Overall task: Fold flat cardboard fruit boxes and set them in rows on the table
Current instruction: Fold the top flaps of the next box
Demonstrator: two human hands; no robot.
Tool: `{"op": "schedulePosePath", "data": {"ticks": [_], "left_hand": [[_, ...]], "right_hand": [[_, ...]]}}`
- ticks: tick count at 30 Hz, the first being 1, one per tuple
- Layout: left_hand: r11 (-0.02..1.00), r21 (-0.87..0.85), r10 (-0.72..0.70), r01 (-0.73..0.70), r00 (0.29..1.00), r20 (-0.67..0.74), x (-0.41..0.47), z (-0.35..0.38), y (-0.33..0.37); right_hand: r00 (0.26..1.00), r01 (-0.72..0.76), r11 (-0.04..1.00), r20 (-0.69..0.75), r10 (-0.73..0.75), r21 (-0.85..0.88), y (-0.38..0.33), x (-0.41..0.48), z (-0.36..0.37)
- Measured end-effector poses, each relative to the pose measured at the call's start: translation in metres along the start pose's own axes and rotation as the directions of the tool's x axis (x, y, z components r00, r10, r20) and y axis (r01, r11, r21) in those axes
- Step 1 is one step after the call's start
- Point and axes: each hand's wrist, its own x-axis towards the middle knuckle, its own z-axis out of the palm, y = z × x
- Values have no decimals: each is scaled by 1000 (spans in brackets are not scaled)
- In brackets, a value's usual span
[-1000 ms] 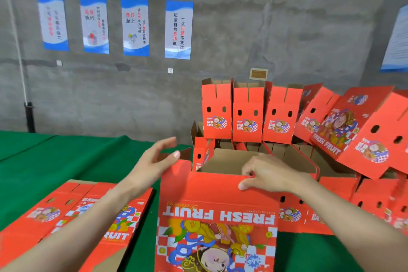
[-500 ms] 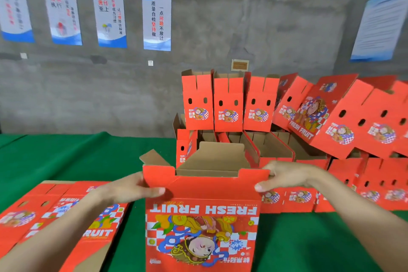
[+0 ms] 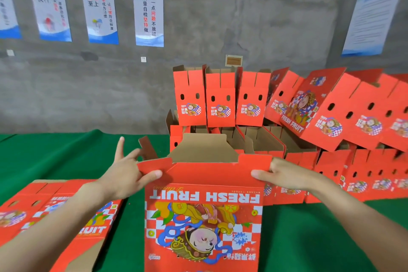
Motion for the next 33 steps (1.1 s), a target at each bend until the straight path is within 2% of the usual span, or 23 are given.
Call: {"op": "schedulePosePath", "data": {"ticks": [3, 6, 9, 13, 15, 18, 20, 23, 25, 29, 30, 31, 33], "left_hand": [[990, -139, 8, -17, 998, -63, -13, 9, 8], [947, -322, -80, -4, 965, -249, -20, 20, 19], [956, -279, -184, 89, 923, -339, -18, 31, 31], [967, -197, -230, 159, 880, -415, -17, 39, 42], [965, -171, -254, 197, 862, -438, -16, 40, 49], [955, -171, -294, 241, 837, -461, -12, 39, 58], [923, -263, -372, 280, 821, -432, -11, 42, 60], [772, -528, -552, 353, 784, -284, -10, 47, 53], [707, -597, -609, 379, 756, -240, -10, 47, 50], [727, -513, -630, 456, 740, -236, -7, 49, 51], [706, -513, -657, 489, 722, -216, -7, 51, 51], [655, -552, -694, 515, 699, -171, -6, 53, 50], [510, -718, -738, 474, 669, -83, -6, 54, 50]], "right_hand": [[998, -3, 1000, 68, 1, 29, 13, -11, 13], [997, 2, 995, 75, -9, 100, 11, -20, 19], [999, -44, 997, 31, 42, 59, 8, -19, 15], [964, -155, 970, -187, 191, 189, 16, -14, 27], [925, -142, 953, -307, 224, 268, 18, -12, 38], [885, -86, 914, -392, 254, 397, 15, -1, 50], [850, -99, 939, -463, 251, 329, 12, 6, 52], [840, -244, 968, -489, 237, 50, 11, 13, 56], [828, -314, 948, -505, 245, -56, 14, 17, 61], [809, -346, 934, -532, 249, -90, 13, 24, 67], [805, -346, 934, -539, 247, -88, 14, 25, 68], [801, -348, 934, -545, 249, -83, 15, 26, 68], [792, -353, 932, -556, 251, -82, 18, 28, 70]]}}
